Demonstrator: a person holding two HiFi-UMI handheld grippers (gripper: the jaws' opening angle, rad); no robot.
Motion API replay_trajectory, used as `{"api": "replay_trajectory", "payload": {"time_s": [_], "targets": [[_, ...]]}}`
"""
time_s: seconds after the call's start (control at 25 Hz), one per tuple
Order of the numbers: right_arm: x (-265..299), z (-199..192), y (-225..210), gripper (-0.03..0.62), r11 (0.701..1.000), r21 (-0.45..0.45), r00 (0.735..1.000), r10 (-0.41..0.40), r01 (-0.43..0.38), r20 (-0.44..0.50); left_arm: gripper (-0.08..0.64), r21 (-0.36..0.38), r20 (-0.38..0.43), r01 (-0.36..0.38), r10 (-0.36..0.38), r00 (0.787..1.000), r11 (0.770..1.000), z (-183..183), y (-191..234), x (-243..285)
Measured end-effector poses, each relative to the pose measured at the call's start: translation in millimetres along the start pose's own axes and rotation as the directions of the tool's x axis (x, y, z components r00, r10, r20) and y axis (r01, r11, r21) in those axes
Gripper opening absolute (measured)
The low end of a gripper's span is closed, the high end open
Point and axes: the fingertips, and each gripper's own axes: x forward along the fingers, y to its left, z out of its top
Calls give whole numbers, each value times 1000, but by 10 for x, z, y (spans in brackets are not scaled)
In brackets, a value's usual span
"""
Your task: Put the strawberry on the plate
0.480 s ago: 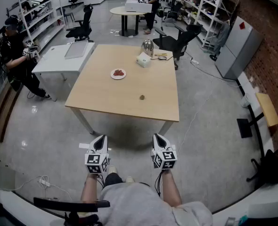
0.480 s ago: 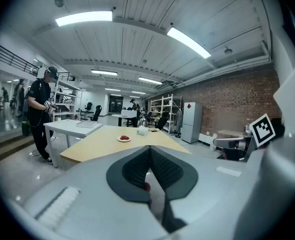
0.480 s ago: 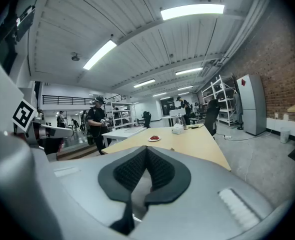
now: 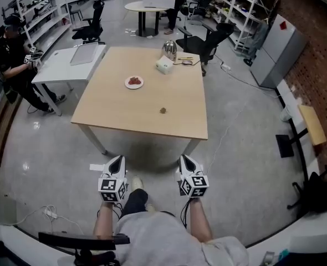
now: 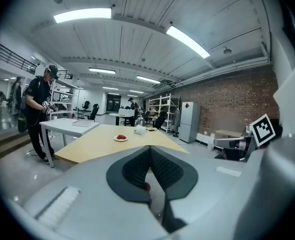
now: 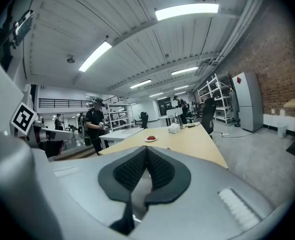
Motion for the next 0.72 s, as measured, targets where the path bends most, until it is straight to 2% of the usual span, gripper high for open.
{"api": "replay_trajectory", "payload": {"time_s": [0.24, 0.72], "targets": [[182, -20, -155, 6, 1000, 9, 1000, -25, 25, -13, 18, 0, -3, 16, -16, 1000, 1000, 55, 69, 303], [977, 130, -436, 7, 999, -2, 998, -43, 43, -46, 18, -9, -30, 61, -61, 998, 998, 239, 310, 1216]]}}
